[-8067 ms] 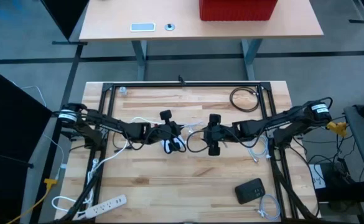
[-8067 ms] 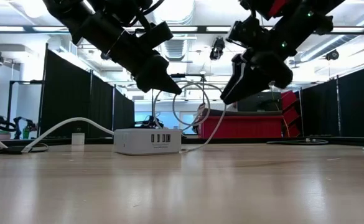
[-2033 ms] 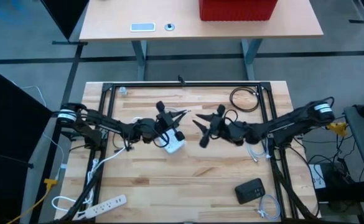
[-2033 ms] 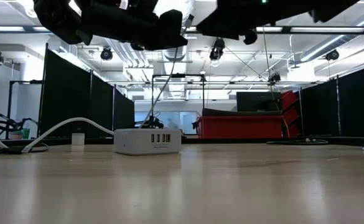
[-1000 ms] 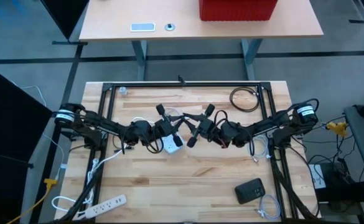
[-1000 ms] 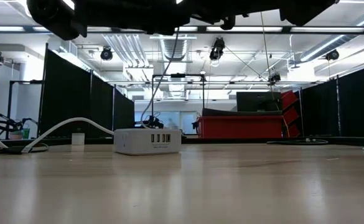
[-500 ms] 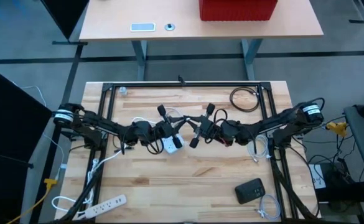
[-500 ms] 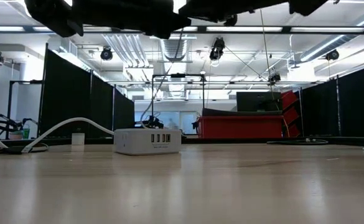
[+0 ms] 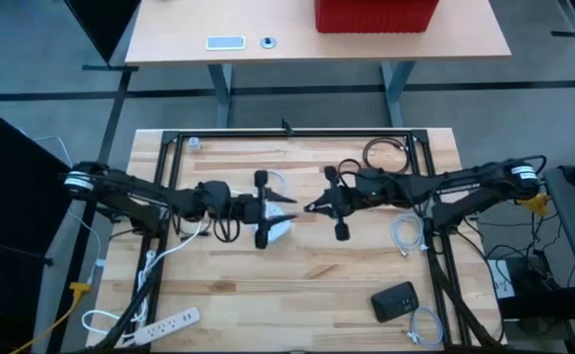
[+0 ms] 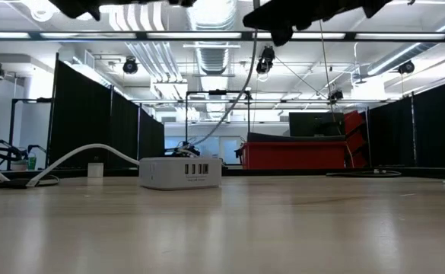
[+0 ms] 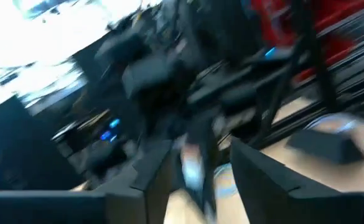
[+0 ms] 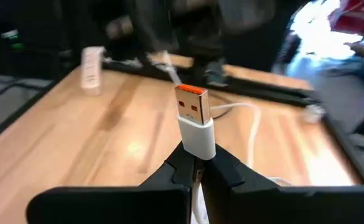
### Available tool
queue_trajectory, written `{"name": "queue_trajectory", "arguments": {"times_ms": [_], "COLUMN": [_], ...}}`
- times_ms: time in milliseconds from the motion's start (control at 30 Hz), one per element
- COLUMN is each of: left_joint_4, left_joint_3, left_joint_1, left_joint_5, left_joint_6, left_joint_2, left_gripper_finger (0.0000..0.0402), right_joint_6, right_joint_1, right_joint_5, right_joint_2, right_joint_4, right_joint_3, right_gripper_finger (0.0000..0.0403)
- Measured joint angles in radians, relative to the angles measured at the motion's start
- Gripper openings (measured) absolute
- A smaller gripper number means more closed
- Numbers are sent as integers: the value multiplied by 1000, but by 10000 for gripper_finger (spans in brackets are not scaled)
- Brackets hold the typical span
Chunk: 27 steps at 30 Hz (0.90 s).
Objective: Insert USB
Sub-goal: Insert the white USB cable into the top white outlet extension
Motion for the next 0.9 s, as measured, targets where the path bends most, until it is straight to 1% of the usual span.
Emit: {"name": "queue_trajectory", "arguments": {"times_ms": [100,167,267,333,467,567,667,733,833,900], "left_joint_4": [-89,-172,-257,-270,-279,-303,-323,-325,-330,-332], "left_joint_3": [61,108,174,198,206,205,205,205,205,205], "left_joint_1": [3,3,3,4,4,4,4,3,3,3], "left_joint_5": [11,11,11,6,8,6,7,9,12,20], "left_joint_6": [-1,0,5,15,26,26,26,26,25,25], "left_joint_2": [52,91,123,135,152,152,152,152,152,152], "left_gripper_finger": [175,183,195,201,208,205,191,173,123,75], "right_joint_6": [-15,-14,-4,-4,-4,-5,-10,-22,-29,-30], "right_joint_1": [0,1,0,1,1,1,1,1,1,1], "right_joint_5": [-89,-127,-155,-167,-175,-178,-179,-179,-179,-178], "right_joint_2": [26,43,55,59,64,62,62,62,62,62], "right_joint_4": [10,-1,-26,-34,-45,-43,-47,-46,-47,-46], "right_joint_3": [2,10,24,32,32,33,34,34,34,34], "right_gripper_finger": [0,0,0,0,0,0,0,0,0,0]}}
